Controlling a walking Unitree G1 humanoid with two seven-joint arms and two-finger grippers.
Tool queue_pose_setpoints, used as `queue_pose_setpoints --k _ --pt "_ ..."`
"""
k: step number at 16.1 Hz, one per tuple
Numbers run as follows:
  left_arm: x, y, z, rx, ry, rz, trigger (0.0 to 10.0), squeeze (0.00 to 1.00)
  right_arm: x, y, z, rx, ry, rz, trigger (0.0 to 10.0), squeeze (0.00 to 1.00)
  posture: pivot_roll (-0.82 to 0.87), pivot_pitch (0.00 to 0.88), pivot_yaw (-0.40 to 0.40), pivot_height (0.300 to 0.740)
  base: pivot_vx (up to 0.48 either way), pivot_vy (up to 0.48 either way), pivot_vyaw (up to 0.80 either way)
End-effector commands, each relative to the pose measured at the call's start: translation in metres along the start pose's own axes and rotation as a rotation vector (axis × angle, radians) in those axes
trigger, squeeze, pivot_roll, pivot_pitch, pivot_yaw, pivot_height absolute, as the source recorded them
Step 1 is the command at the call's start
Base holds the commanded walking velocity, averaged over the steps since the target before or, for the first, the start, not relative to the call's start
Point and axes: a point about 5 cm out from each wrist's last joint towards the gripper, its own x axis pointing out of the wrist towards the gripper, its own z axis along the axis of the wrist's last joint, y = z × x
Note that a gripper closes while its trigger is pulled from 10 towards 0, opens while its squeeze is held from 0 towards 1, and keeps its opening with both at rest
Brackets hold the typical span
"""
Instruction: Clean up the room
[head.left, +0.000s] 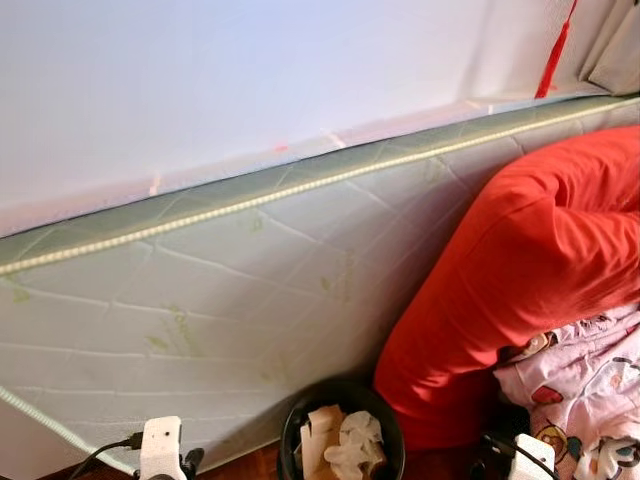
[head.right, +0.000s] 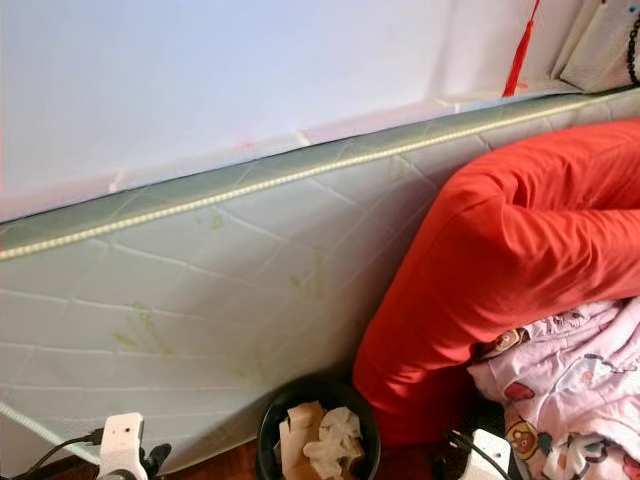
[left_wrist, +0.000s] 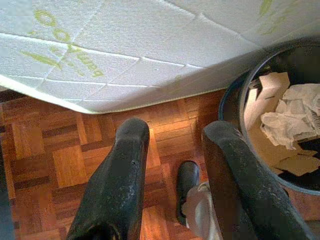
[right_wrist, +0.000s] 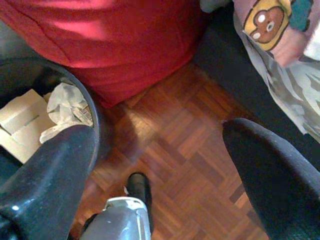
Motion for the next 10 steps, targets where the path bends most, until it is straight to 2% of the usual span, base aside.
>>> queue_pose_setpoints --k 1,8,10 --pt "-0.002 0.0 -0.008 -0.007 0.031 0.009 10.0 0.0 -0.001 -0.004 -0.007 0.012 0.034 -0.015 10.0 0.0 0.07 0.0 -0.014 0.74 0.0 0.0 0.0" --pt "-0.004 -0.013 -0.024 -0.02 0.085 -0.017 10.0 0.0 -0.005 -0.023 -0.01 -0.013 0.059 -0.042 10.0 0.0 0.02 0.0 0.0 0.74 0.0 0.0 0.0" --pt "-0.005 -0.014 -0.025 -0.024 0.086 -0.017 10.0 0.0 -0.004 -0.022 -0.011 -0.028 0.073 -0.042 10.0 0.0 0.02 0.0 -0.016 0.74 0.0 0.0 0.0"
